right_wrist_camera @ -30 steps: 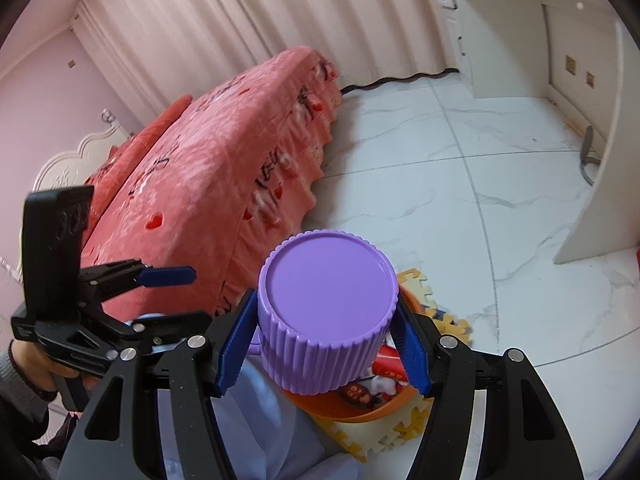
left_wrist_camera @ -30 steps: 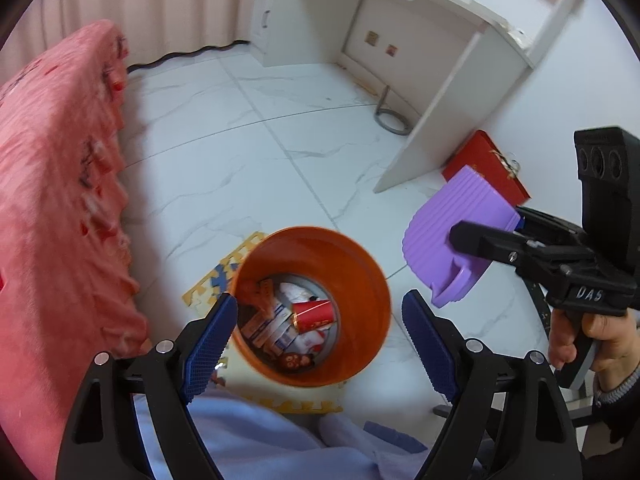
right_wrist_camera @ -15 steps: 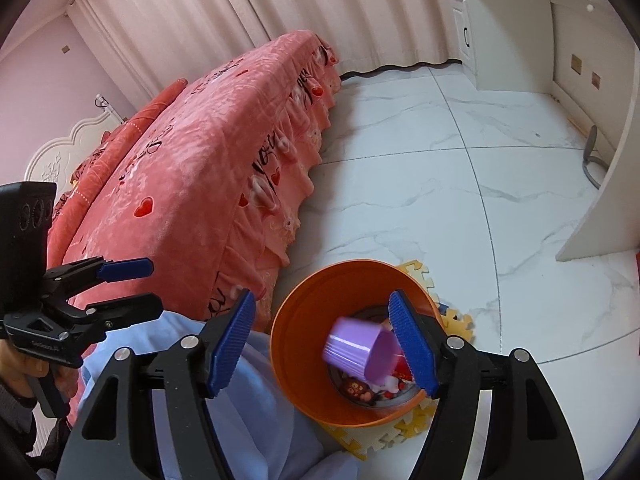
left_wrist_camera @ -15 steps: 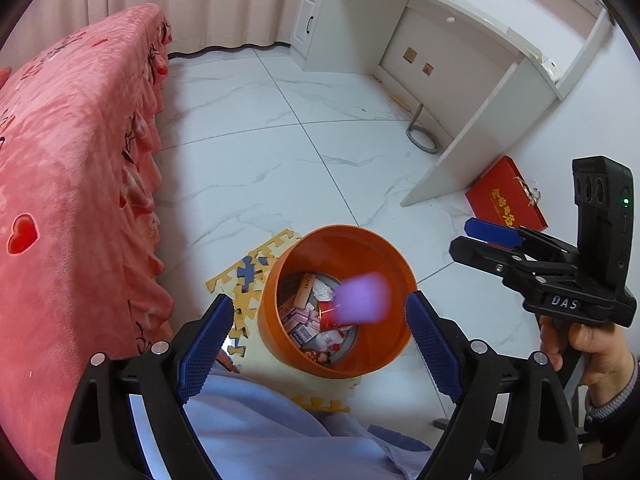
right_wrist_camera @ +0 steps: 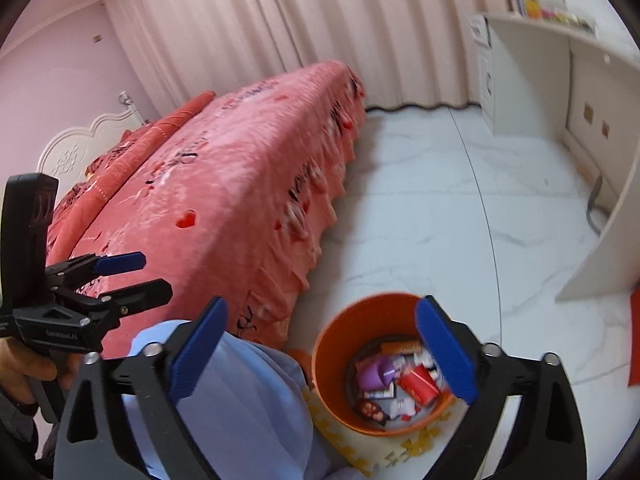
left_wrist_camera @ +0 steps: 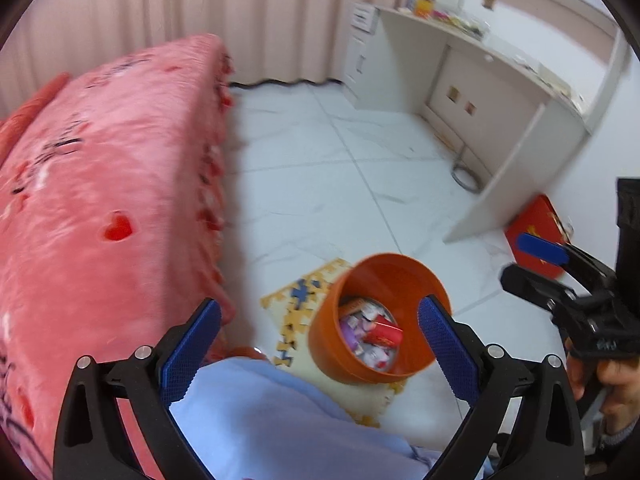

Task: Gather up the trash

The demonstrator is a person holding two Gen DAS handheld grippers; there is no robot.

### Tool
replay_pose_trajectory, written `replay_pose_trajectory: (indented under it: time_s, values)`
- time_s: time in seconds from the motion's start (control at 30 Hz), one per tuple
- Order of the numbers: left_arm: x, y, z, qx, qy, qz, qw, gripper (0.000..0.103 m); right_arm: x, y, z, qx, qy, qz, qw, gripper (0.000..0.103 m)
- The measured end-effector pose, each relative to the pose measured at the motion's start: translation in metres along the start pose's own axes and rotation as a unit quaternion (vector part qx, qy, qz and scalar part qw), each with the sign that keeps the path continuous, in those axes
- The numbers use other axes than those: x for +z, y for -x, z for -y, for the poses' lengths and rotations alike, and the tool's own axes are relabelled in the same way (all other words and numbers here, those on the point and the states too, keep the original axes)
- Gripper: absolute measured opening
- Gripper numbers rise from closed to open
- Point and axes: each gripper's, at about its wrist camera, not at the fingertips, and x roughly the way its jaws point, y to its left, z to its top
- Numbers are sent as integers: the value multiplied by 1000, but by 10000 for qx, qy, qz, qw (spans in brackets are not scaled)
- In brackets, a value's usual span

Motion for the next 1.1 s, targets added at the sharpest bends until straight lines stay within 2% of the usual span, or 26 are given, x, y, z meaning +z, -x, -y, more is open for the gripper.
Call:
replay_pose_trajectory:
  time_s: [0.1,0.37,0.6,0.83,0.97,1.1]
  values:
    - [-5,18,-13,269,197,129,9994,97,5,7,-25,65,225,143,9996,98]
    - [-28,71,-41,687,564,559,9945,97,13,13,-85,456,559,226,9971,98]
    - [-55,117,-68,1193,933,942,9840,97,11,13,-155,1005,947,247,9901,98]
    - [-94,161,-101,1666,1560,1175,9665,97,1,17,-237,1324,1462,464,9793,98]
    - [-118,178,-116,1988,1923,1162,9539,97,-9,21,-280,1642,1742,503,9696,98]
    - [-140,194,-127,2252,2213,1168,9416,97,-20,28,-312,1757,2020,605,9616,98]
